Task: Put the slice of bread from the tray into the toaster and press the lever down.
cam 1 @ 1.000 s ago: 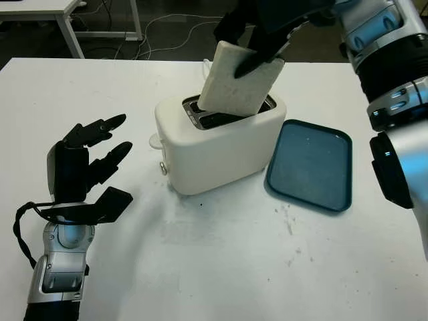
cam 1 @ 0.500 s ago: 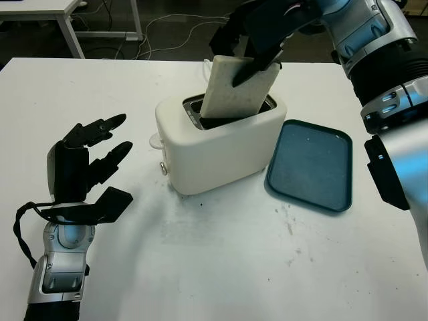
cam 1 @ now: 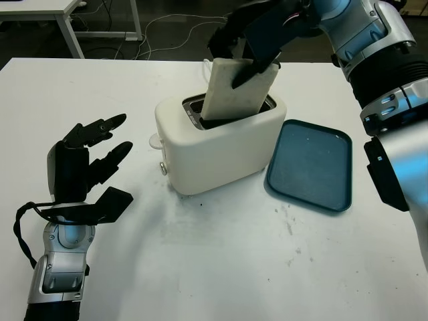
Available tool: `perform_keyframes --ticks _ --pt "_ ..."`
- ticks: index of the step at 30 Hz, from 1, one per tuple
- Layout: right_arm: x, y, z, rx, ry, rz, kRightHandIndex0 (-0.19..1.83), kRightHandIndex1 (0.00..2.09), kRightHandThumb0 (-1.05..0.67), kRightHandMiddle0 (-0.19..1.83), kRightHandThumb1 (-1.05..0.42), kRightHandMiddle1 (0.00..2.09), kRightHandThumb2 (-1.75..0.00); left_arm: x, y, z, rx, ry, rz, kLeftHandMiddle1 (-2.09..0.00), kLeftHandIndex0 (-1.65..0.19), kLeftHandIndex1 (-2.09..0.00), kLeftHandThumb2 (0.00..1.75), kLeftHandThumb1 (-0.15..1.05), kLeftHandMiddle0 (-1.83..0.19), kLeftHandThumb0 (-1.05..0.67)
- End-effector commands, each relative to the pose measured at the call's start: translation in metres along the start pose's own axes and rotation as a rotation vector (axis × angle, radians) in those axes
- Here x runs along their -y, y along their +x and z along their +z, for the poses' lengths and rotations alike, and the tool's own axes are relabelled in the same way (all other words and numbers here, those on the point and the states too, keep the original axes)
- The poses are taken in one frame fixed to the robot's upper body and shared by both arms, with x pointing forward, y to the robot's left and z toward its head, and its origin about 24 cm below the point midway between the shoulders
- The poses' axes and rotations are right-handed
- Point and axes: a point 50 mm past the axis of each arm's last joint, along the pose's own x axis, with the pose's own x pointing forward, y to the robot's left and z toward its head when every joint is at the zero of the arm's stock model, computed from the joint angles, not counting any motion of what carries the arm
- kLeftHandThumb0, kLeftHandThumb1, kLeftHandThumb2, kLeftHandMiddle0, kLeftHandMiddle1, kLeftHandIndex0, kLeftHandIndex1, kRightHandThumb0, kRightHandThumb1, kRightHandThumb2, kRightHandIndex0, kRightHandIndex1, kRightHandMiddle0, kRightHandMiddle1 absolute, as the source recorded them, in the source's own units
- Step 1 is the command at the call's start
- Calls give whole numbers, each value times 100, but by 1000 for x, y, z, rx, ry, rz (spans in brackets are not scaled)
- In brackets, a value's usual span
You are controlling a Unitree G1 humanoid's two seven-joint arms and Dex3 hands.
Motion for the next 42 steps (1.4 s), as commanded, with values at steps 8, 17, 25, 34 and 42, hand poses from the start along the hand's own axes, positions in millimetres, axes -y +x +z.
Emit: perform_keyframes --ticks 8,17,25,34,42 --pt "-9 3 0 -26 -70 84 110 175 -48 86 -92 175 -34 1 -2 0 0 -3 0 -100 -90 0 14 92 -56 -54" --pt "-12 7 -2 -24 -51 71 106 175 -53 82 -92 175 -32 1 -2 1 -3 -3 -2 -100 -91 0 15 92 -56 -56" --pt "-10 6 -1 5 -29 -28 46 127 -80 52 -92 91 -12 1 -3 1 -9 -6 -5 -100 -91 -1 14 92 -56 -55" --pt "-3 -1 0 34 -51 -163 29 107 -79 67 -92 39 -4 2 -3 1 -5 -1 -4 -100 -91 -1 13 92 -57 -54" --pt "4 -11 -1 46 -74 -250 32 103 -75 72 -92 41 -2 3 -3 0 -10 -9 1 -100 -91 0 14 92 -56 -56"
